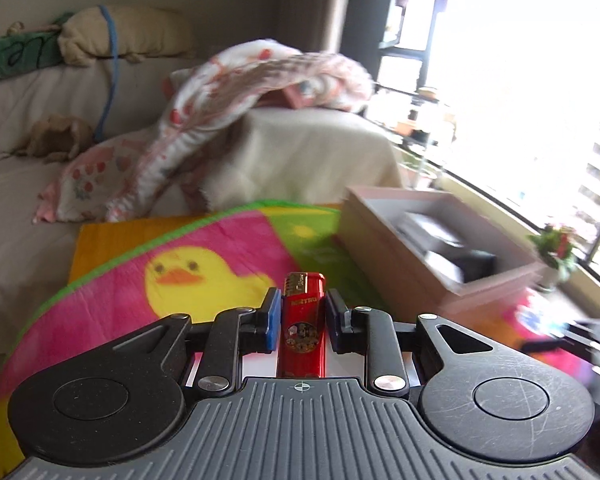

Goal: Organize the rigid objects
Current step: 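Lift the red lighter with the left gripper, then release the lighter and grasp the red lipstick tube with the left gripper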

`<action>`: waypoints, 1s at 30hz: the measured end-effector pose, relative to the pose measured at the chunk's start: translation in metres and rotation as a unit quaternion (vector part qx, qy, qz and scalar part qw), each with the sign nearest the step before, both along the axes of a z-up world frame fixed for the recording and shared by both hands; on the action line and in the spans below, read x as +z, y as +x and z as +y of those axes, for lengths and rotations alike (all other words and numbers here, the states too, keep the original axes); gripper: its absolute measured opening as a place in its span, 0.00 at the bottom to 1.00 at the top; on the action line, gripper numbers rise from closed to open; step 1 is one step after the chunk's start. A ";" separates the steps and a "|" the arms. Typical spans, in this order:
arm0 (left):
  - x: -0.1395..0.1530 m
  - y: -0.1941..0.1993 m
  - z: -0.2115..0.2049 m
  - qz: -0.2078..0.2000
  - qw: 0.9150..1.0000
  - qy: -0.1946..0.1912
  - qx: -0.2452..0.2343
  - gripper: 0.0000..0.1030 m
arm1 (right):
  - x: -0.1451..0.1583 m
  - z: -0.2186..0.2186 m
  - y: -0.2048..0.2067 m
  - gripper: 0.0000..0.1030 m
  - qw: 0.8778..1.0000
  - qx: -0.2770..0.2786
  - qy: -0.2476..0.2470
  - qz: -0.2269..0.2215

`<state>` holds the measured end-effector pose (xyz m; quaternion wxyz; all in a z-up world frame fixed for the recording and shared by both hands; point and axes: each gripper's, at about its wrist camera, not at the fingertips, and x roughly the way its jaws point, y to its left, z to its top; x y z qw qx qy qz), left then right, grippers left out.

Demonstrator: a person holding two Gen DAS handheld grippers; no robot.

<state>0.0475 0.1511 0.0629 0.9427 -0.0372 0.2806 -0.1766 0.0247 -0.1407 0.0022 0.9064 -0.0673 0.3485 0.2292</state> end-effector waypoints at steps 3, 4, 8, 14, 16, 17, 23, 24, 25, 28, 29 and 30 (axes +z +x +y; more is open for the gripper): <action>-0.001 -0.046 -0.008 0.024 0.999 -0.008 -0.025 0.26 | 0.000 0.000 0.000 0.89 1.000 0.000 0.001 0.000; -0.003 -0.060 -0.010 0.035 0.999 -0.018 -0.031 0.26 | 0.000 0.000 0.000 0.89 1.000 0.000 0.001 0.000; -0.020 -0.095 -0.015 0.077 0.995 -0.057 -0.040 0.27 | 0.000 -0.001 0.000 0.89 1.000 0.000 0.000 0.000; -0.020 -0.139 -0.027 0.078 0.993 -0.020 -0.089 0.27 | 0.000 -0.001 0.000 0.89 1.000 0.000 0.001 0.000; -0.013 -0.156 -0.035 0.074 0.988 0.008 -0.137 0.27 | 0.000 0.000 0.000 0.89 1.000 0.000 0.001 0.000; -0.012 -0.167 -0.042 0.071 0.984 0.031 -0.163 0.27 | 0.000 0.000 0.000 0.89 1.000 0.000 0.001 0.000; -0.020 -0.202 -0.075 0.070 0.956 0.139 -0.248 0.31 | 0.000 0.000 0.000 0.89 1.000 0.000 0.002 0.000; -0.023 -0.203 -0.079 0.075 0.953 0.153 -0.250 0.31 | -0.001 0.000 0.000 0.89 1.000 0.000 0.002 0.000; -0.027 -0.204 -0.082 0.074 0.951 0.168 -0.249 0.31 | -0.001 0.000 0.000 0.89 1.000 0.000 0.001 0.000; -0.030 -0.200 -0.085 0.069 0.953 0.186 -0.227 0.33 | -0.001 0.000 0.000 0.89 1.000 0.000 0.002 0.000; -0.032 -0.196 -0.083 0.072 0.957 0.179 -0.217 0.39 | -0.001 0.000 0.000 0.89 1.000 0.000 0.002 0.000; -0.034 -0.194 -0.081 0.076 0.961 0.166 -0.209 0.41 | -0.001 0.000 0.000 0.89 1.000 0.000 0.001 0.000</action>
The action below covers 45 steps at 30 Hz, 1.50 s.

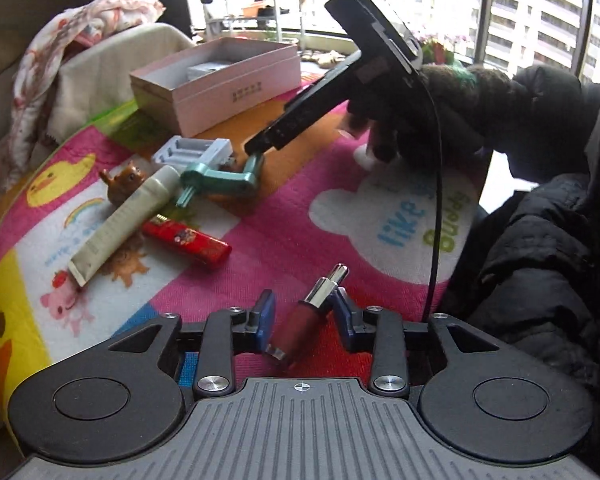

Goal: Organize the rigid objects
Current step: 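Release the lighter and grasp the red lipstick tube with the left gripper, then grasp the teal hand-crank fan with the right gripper while the left gripper holds the lipstick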

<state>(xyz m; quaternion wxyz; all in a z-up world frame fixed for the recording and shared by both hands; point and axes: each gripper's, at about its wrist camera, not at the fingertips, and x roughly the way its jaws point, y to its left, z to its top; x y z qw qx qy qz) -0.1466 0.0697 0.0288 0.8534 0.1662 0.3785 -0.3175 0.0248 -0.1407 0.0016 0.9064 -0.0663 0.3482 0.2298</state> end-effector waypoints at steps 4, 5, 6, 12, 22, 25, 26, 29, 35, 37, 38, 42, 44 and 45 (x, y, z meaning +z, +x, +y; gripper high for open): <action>-0.011 0.004 0.001 0.021 1.000 -0.013 0.017 0.35 | 0.000 0.000 0.000 0.89 1.000 0.001 -0.001 0.000; -0.011 0.003 -0.001 0.007 1.000 -0.009 0.019 0.29 | 0.000 0.000 0.000 0.89 1.000 0.000 -0.001 0.000; -0.012 0.003 -0.002 0.000 1.000 -0.004 0.024 0.26 | 0.000 0.000 0.000 0.89 1.000 0.001 -0.001 0.000; -0.013 0.026 0.006 -0.030 0.993 -0.014 0.111 0.24 | -0.001 0.002 0.000 0.91 1.000 0.004 -0.004 0.002; -0.022 0.049 0.016 -0.030 0.956 -0.131 0.260 0.24 | -0.002 0.006 0.004 1.00 0.999 0.029 -0.016 0.019; -0.022 0.043 0.018 -0.019 0.950 -0.157 0.269 0.26 | -0.002 0.008 0.004 1.00 0.999 0.032 -0.024 0.019; -0.023 0.041 0.019 -0.020 0.950 -0.161 0.266 0.27 | -0.002 0.008 0.003 1.00 0.999 0.032 -0.025 0.018; -0.023 0.035 0.015 -0.031 0.958 -0.144 0.245 0.28 | 0.000 0.006 0.000 0.99 0.999 0.037 -0.021 0.019; -0.023 0.031 0.002 -0.054 0.964 -0.105 0.240 0.27 | 0.014 -0.004 -0.032 0.90 0.997 0.041 0.061 0.035; -0.023 0.031 0.000 -0.057 0.964 -0.097 0.241 0.27 | 0.019 0.003 -0.042 0.90 0.995 0.059 0.074 0.033; -0.023 0.031 -0.001 -0.058 0.964 -0.094 0.240 0.27 | 0.021 0.007 -0.045 0.90 0.994 0.066 0.079 0.032; -0.024 0.031 -0.002 -0.061 0.965 -0.090 0.240 0.27 | 0.023 0.030 -0.042 0.79 0.991 0.089 0.089 0.052; -0.024 0.030 -0.002 -0.062 0.964 -0.090 0.241 0.27 | 0.019 0.043 -0.037 0.70 0.989 0.091 0.088 0.071; -0.024 0.030 -0.001 -0.062 0.964 -0.093 0.242 0.27 | 0.016 0.050 -0.036 0.64 0.989 0.094 0.082 0.078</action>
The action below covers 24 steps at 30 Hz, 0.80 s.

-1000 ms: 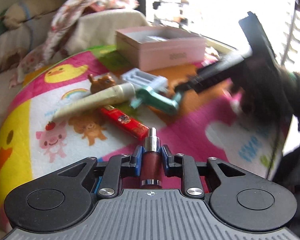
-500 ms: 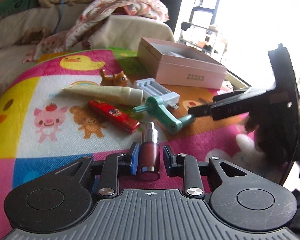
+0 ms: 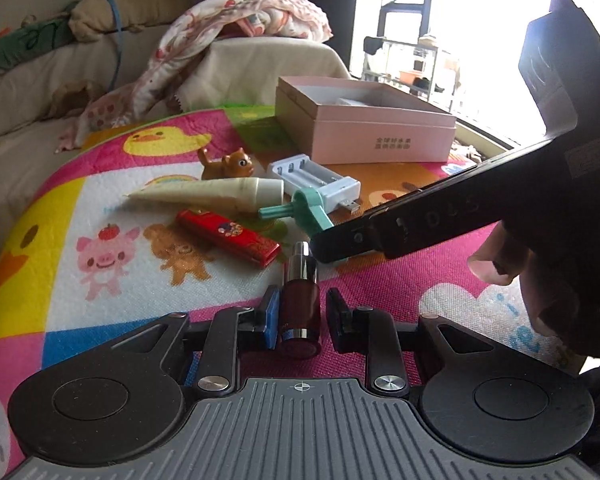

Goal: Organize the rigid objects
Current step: 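Grasp the teal hand-crank fan with the right gripper while the left gripper holds the lipstick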

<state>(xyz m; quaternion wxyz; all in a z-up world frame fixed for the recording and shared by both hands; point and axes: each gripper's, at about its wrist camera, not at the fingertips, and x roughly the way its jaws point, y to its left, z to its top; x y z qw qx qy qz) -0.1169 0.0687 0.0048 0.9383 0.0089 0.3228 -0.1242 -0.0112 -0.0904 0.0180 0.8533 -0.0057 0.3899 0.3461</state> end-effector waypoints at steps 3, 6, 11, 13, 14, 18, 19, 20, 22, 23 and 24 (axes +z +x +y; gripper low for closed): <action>0.000 0.000 0.004 0.000 1.000 -0.012 0.001 0.27 | -0.002 0.014 -0.010 0.55 0.998 0.015 -0.051 -0.043; 0.000 0.002 0.006 0.002 1.000 -0.024 0.005 0.27 | 0.000 0.005 -0.018 0.55 0.991 0.013 -0.096 -0.091; -0.001 0.008 0.001 -0.003 1.000 -0.025 0.012 0.27 | -0.005 -0.044 -0.012 0.56 0.976 -0.057 -0.165 -0.132; 0.000 0.013 -0.003 -0.001 1.000 -0.017 0.010 0.27 | -0.006 -0.066 -0.006 0.57 0.973 -0.090 -0.168 -0.131; 0.000 0.015 -0.005 0.002 1.000 -0.014 0.008 0.27 | -0.005 -0.075 -0.004 0.58 0.974 -0.100 -0.163 -0.122; 0.004 0.026 -0.006 0.016 1.000 -0.009 0.007 0.24 | 0.003 -0.092 -0.002 0.64 0.985 -0.108 -0.102 -0.085; 0.004 0.028 -0.006 0.018 1.000 -0.006 0.007 0.24 | 0.006 -0.090 -0.004 0.66 0.989 -0.101 -0.081 -0.075; 0.004 0.030 -0.007 0.019 1.000 0.000 0.006 0.24 | 0.008 -0.086 -0.005 0.66 0.991 -0.092 -0.065 -0.067; 0.004 0.028 -0.011 0.016 1.000 0.016 0.000 0.24 | 0.012 -0.073 -0.004 0.69 0.995 -0.077 -0.039 -0.049; 0.004 0.026 -0.012 0.016 1.000 0.021 -0.004 0.24 | 0.013 -0.066 -0.002 0.70 0.996 -0.073 -0.030 -0.040; 0.005 0.025 -0.012 0.018 1.000 0.020 -0.007 0.24 | 0.014 -0.056 0.002 0.74 0.997 -0.072 -0.022 -0.029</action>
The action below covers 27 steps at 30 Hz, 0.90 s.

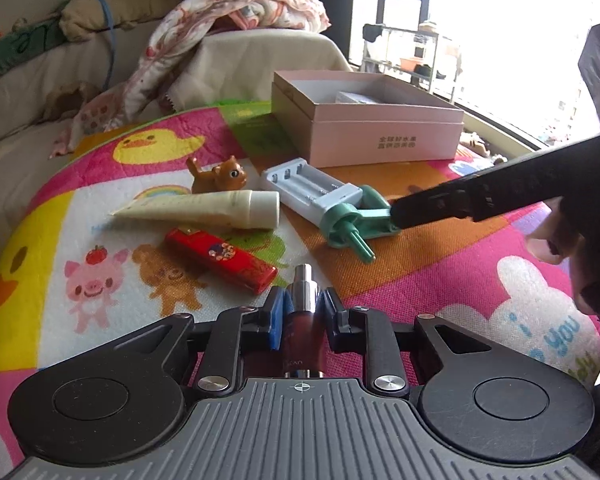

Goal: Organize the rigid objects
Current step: 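Grasp the teal hand-crank fan with the right gripper while the left gripper holds the lipstick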

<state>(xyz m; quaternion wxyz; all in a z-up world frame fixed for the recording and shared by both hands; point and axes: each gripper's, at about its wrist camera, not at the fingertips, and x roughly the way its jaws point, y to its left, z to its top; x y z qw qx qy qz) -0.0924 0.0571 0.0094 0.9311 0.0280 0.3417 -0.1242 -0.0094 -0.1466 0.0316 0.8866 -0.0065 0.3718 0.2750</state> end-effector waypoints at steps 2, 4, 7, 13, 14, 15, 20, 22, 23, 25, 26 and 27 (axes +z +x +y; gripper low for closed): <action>0.001 -0.003 0.005 0.009 1.000 -0.020 -0.002 0.24 | -0.002 0.016 0.006 0.75 1.000 -0.005 0.010 0.019; 0.001 -0.007 0.008 0.015 0.999 -0.034 -0.006 0.25 | -0.007 0.032 0.014 0.75 0.999 -0.004 0.012 0.041; 0.002 -0.015 0.008 0.016 0.999 -0.028 -0.010 0.25 | -0.014 0.052 0.019 0.78 0.999 -0.005 -0.004 0.044; 0.000 -0.017 0.004 0.003 1.000 -0.029 0.001 0.25 | -0.018 0.055 0.011 0.68 0.998 -0.012 -0.054 -0.011; -0.001 -0.017 0.003 -0.001 1.000 -0.026 0.005 0.24 | -0.017 0.050 0.009 0.68 0.998 -0.008 -0.060 -0.019; -0.001 -0.017 0.001 -0.004 1.000 -0.022 0.006 0.24 | -0.017 0.046 0.006 0.68 0.997 -0.008 -0.067 -0.026; 0.000 -0.018 -0.009 -0.015 1.000 0.006 0.000 0.23 | -0.016 0.012 -0.010 0.68 0.995 -0.012 -0.086 -0.043; 0.000 -0.019 -0.011 -0.012 1.000 0.000 -0.013 0.23 | -0.014 -0.003 -0.017 0.68 0.995 -0.018 -0.090 -0.045; 0.001 -0.019 -0.012 -0.009 1.000 -0.006 -0.021 0.23 | -0.013 -0.011 -0.020 0.68 0.994 -0.022 -0.093 -0.048; 0.003 -0.018 -0.018 -0.006 0.999 -0.012 -0.039 0.23 | -0.009 -0.032 -0.030 0.68 0.992 -0.036 -0.101 -0.065; 0.005 -0.017 -0.021 -0.007 0.999 -0.013 -0.047 0.23 | -0.009 -0.032 -0.030 0.68 0.992 -0.036 -0.101 -0.065; 0.009 -0.014 -0.023 -0.009 0.998 -0.018 -0.053 0.23 | -0.006 -0.038 -0.033 0.68 0.991 -0.041 -0.103 -0.072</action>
